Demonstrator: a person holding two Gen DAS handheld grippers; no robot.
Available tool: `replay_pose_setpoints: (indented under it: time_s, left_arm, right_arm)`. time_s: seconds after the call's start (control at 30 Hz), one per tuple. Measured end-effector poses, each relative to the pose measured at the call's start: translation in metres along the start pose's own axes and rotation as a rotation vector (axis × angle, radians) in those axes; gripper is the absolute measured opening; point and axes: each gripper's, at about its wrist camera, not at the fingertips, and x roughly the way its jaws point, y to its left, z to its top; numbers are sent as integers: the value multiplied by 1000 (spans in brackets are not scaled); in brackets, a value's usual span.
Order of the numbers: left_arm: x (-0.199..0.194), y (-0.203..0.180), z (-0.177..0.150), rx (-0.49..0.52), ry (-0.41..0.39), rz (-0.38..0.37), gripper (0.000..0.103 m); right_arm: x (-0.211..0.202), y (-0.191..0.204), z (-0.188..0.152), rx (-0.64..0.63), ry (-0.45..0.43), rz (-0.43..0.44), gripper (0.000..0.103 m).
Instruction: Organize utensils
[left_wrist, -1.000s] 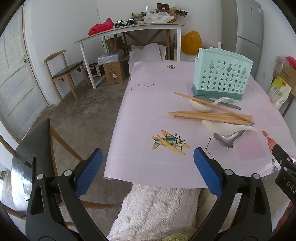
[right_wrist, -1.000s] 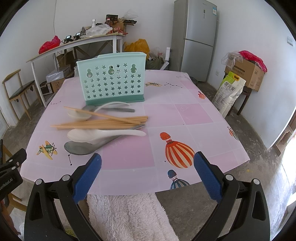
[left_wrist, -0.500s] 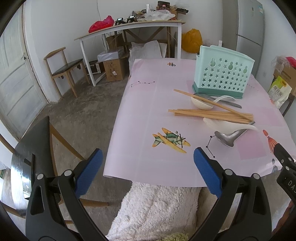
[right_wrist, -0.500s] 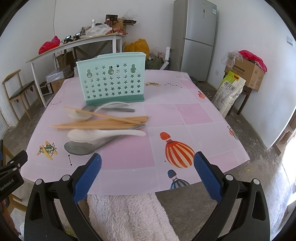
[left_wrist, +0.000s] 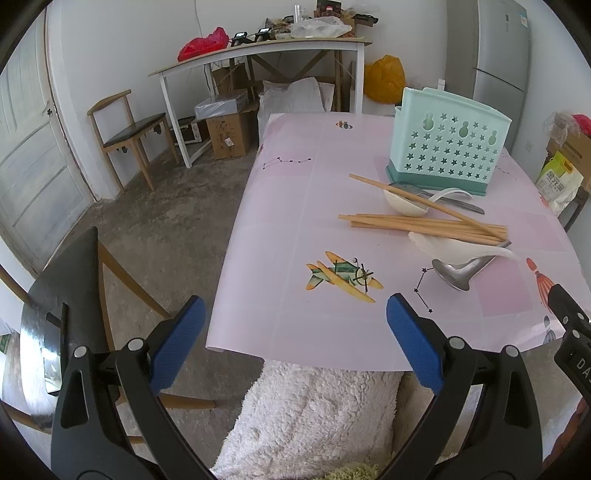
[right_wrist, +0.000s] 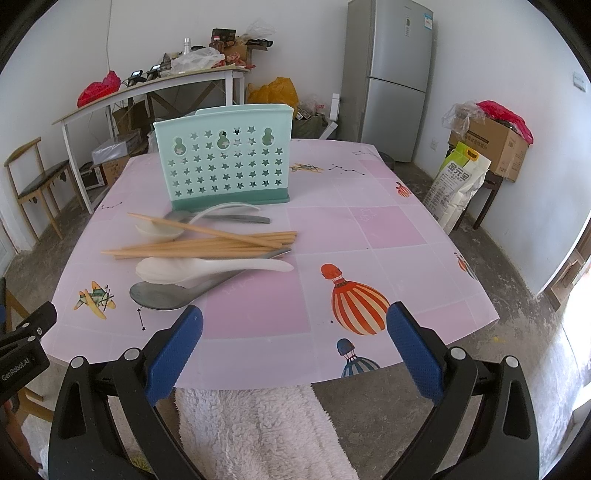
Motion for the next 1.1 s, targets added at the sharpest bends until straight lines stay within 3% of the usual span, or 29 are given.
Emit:
replay_pose_setpoints:
  time_s: [0.5, 0.83, 1.1]
  left_arm:
    - [3, -1, 1, 12, 2, -17, 95]
    - [7, -6, 9, 18, -10, -138, 95]
    - [19, -15, 25, 15, -51, -202, 95]
  right_arm:
    - [1, 2, 2, -1, 4, 2, 97]
    - [19, 4, 1, -11, 13, 12, 97]
    - [30, 12, 0, -97, -43, 85, 97]
